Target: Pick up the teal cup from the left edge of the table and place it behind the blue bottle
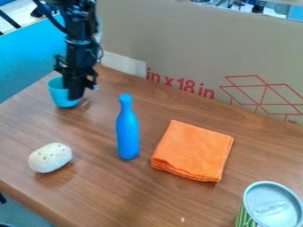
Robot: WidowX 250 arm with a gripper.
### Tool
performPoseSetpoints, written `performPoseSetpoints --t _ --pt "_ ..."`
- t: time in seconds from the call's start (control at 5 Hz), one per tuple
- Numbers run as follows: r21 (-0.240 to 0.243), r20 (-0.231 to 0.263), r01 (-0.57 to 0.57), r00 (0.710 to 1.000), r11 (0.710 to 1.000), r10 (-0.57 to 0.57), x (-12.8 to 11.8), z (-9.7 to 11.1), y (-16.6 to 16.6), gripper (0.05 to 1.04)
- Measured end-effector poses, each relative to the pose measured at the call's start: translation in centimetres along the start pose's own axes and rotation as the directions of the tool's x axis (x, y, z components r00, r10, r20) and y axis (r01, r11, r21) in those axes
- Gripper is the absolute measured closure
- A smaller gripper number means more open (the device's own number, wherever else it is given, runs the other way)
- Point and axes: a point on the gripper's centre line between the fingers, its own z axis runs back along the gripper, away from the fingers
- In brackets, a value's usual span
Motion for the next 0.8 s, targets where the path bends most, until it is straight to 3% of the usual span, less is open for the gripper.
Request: performPoseSetpoints --t 0.2,0.6,0.8 --pt "0.026 0.0 -0.018 1.0 1.0 0.018 2.4 0.3 0.7 0.982" --pt "0.017 -0.004 -0.088 0.996 0.996 0.088 2.7 -0.1 2.9 0.944" --pt "-0.024 -0.013 -0.111 0.994 0.994 0.11 1.5 -0.7 2.9 0.755"
